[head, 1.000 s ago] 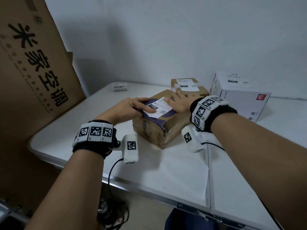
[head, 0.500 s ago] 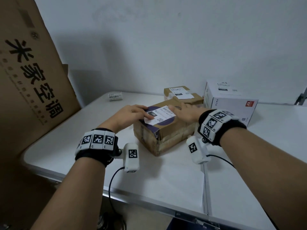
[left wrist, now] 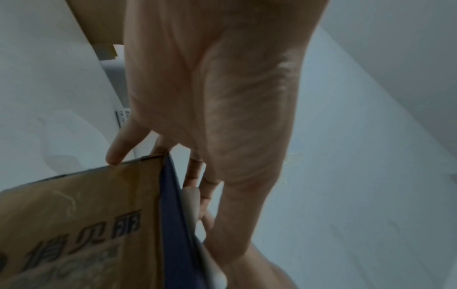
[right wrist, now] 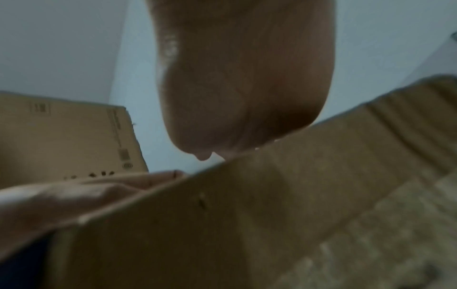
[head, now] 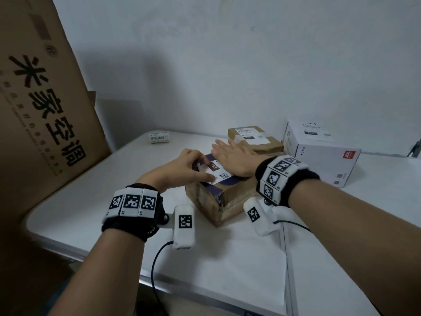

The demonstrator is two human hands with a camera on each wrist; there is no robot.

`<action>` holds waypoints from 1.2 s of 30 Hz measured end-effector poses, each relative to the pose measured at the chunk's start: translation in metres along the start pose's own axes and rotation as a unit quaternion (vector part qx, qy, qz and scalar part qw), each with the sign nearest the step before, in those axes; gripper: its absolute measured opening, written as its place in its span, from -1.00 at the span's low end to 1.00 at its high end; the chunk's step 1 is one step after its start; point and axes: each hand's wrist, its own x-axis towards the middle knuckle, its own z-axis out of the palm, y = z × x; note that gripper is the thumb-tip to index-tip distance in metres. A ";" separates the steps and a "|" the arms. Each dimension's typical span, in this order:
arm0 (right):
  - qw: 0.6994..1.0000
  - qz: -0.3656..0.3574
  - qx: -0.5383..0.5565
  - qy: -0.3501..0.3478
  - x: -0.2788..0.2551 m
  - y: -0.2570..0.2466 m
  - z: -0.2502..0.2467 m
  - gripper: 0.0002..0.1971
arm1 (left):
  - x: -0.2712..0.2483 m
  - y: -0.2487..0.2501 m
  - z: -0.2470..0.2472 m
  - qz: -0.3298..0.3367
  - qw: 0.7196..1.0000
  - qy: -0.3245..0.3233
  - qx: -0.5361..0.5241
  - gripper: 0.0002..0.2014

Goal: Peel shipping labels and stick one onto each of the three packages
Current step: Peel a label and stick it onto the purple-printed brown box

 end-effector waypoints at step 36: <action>0.994 0.108 -0.013 -0.030 -0.004 0.029 0.004 -0.44 | 0.001 -0.002 0.000 -0.054 0.996 -0.059 0.029 -0.38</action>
